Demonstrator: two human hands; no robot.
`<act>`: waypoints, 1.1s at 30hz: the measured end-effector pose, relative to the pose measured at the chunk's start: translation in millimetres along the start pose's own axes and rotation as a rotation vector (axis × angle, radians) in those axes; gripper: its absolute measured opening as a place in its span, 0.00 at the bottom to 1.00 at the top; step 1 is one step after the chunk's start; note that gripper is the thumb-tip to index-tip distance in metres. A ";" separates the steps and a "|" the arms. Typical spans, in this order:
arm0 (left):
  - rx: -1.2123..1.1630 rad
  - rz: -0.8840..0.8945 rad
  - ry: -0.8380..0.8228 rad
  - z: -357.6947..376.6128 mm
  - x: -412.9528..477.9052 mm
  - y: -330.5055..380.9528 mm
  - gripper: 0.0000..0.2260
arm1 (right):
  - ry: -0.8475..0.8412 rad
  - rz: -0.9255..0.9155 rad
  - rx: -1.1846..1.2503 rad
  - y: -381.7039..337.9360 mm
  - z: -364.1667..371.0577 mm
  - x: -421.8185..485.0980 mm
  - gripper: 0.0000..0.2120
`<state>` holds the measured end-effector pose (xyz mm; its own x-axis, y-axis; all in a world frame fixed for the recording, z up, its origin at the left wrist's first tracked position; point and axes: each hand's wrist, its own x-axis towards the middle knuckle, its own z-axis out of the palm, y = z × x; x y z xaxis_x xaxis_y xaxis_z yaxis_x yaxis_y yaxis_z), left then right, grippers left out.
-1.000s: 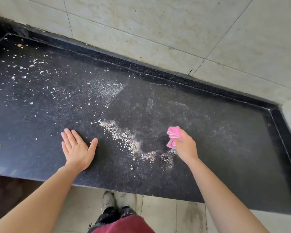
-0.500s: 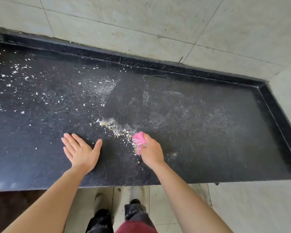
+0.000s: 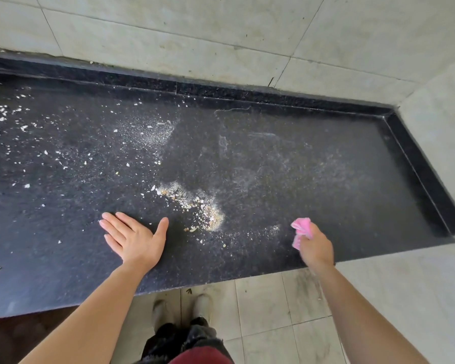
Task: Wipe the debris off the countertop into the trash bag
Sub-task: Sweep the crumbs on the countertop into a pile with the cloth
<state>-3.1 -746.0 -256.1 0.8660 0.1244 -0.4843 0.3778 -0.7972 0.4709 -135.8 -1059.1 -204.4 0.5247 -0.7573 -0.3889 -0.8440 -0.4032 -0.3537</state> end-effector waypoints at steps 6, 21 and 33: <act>-0.037 0.012 -0.027 -4.5 -1.3 -0.6 0.45 | -0.031 -0.189 0.040 -79.4 100.6 -55.3 0.22; -0.079 0.153 -0.140 -22.5 -2.9 -26.7 0.35 | -0.129 -0.153 0.167 -75.6 48.2 -80.7 0.24; -0.107 0.164 -0.134 -22.5 -1.0 -30.0 0.34 | -0.196 -0.324 0.147 -125.0 152.4 -139.0 0.22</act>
<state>-8.0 -708.9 -253.1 0.8701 -0.0865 -0.4851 0.2745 -0.7325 0.6230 -86.3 -825.1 -235.7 0.7840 -0.4853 -0.3870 -0.6142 -0.5165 -0.5966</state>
